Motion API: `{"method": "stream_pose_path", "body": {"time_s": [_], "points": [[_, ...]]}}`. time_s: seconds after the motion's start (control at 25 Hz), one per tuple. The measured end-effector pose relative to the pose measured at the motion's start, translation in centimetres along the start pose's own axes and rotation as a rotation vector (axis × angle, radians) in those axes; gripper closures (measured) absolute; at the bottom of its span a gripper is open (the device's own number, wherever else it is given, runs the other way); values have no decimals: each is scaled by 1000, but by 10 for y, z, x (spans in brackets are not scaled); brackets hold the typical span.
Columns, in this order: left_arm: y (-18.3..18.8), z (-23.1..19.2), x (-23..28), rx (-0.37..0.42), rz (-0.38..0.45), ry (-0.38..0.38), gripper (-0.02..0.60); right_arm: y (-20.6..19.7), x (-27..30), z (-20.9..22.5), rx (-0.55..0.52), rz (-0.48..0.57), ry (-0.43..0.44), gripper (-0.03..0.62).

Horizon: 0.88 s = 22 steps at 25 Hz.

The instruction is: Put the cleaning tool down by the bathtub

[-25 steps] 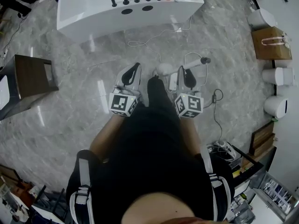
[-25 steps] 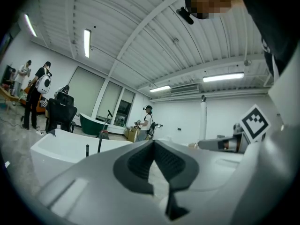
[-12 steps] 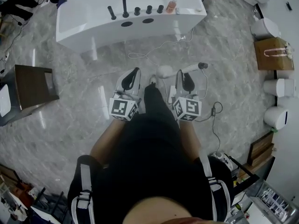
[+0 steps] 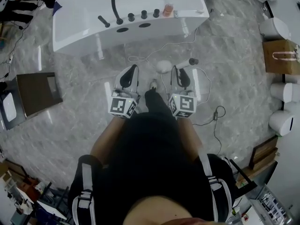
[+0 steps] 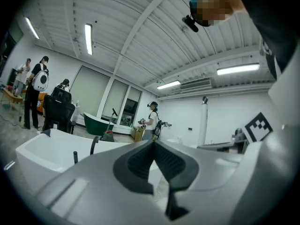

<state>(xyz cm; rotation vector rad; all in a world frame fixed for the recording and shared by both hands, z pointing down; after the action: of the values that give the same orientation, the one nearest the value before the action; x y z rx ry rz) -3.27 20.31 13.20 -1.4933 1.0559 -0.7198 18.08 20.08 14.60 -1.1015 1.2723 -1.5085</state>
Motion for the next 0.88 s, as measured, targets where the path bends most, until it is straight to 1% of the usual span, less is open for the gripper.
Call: {"method": "stream_pose_path", "body": {"time_s": [0.36,0.6,0.88], "points": [[-17,-3,61,41,-16,43,572,-15,62,40,-11,-33,60,513],[-32,-20,80,42,-31,74,572,-36,92,43,-4,-65,78,514],[-58,-46,102,18,-67,77,572,-62,126,41,-12,-96,82,513]]}}
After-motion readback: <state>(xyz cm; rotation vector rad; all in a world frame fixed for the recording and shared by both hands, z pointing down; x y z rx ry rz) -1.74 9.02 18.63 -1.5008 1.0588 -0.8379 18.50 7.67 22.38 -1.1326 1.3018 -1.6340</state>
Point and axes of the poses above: the fingertips, and each gripper's own axes: x forward along the fingers, z to its right, y out of its top, the point moved 6 cm from there along -x, backward along the fingers, and after that the axes turned 10 degrees about z, right-handed, at the moved point
